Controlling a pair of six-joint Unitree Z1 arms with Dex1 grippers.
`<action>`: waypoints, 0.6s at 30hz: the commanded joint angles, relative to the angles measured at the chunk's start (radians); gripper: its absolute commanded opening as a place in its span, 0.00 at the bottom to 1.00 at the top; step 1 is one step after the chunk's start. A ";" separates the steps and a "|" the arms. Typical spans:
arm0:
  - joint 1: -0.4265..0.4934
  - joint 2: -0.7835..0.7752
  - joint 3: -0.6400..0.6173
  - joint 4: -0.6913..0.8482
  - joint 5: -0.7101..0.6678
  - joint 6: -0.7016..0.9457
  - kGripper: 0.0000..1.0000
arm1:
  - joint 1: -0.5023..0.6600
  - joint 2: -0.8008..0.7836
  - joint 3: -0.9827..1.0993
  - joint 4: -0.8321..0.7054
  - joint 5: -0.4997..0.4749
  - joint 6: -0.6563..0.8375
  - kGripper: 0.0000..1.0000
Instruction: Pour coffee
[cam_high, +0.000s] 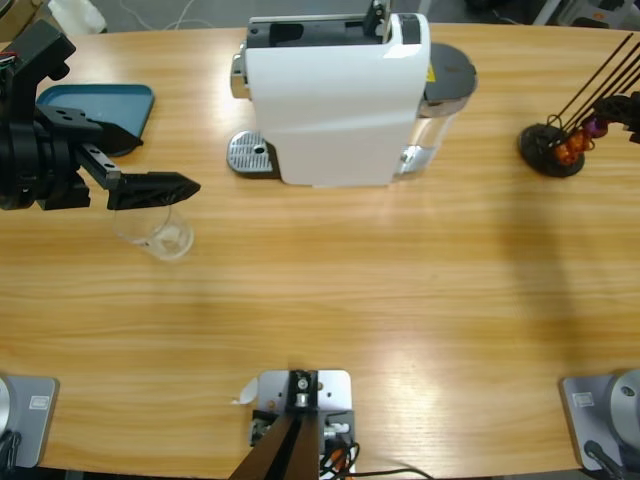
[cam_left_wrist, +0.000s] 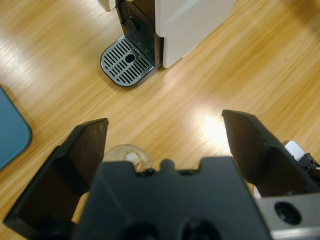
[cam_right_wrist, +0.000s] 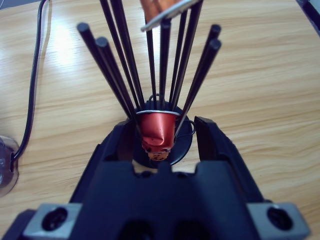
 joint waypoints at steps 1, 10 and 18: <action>-0.008 -0.007 0.034 -0.016 0.016 -0.011 0.99 | -0.015 -0.025 0.031 0.021 -0.011 -0.001 0.52; -0.008 -0.013 0.036 -0.018 0.016 -0.011 0.99 | -0.006 -0.027 0.029 0.045 -0.011 -0.001 0.53; -0.008 -0.010 0.036 -0.018 0.016 -0.011 0.99 | -0.003 -0.033 0.029 0.045 -0.015 -0.003 0.52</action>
